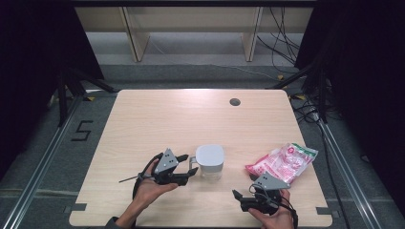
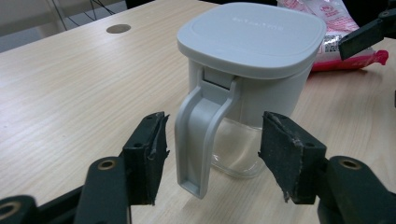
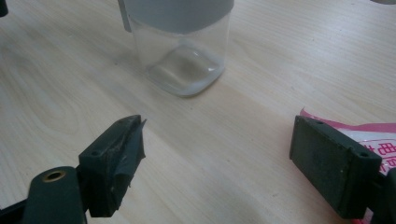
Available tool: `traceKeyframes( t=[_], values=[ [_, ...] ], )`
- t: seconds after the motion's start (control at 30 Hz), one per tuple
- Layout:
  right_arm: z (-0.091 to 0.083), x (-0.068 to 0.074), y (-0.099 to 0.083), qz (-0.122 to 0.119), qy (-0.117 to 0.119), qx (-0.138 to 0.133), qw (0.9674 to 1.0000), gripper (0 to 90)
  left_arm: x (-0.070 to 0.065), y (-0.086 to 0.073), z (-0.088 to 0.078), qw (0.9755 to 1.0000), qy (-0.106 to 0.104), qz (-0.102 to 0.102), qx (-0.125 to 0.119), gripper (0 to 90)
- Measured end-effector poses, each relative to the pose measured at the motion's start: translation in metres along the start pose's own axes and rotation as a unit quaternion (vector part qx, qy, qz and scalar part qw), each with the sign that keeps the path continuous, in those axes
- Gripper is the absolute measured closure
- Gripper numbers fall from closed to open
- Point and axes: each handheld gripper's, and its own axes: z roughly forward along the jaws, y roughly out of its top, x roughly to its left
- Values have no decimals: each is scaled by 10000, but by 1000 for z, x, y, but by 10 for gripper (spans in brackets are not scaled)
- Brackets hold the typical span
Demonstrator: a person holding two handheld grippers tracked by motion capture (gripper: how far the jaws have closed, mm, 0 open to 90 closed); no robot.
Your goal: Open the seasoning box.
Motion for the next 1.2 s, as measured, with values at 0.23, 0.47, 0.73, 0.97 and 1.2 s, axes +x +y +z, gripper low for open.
traceKeyframes(
  t=[0.23,0.47,0.73,0.97,1.2],
  values=[
    [1,1,1,-49,-7,-61,10000,181,2,7,-13,9998,-5,-9,-174,465],
    [2,4,1,28,26,-33,10000,179,1,14,-22,9981,256,300,-468,763],
    [2,3,2,-26,-13,-74,10000,178,0,31,-25,9969,222,347,-671,878],
    [2,3,2,27,11,-54,10000,178,1,36,-10,9974,2,98,-708,891],
    [2,3,2,-25,28,-95,9999,179,4,37,3,9980,-60,50,-622,891]
  ],
)
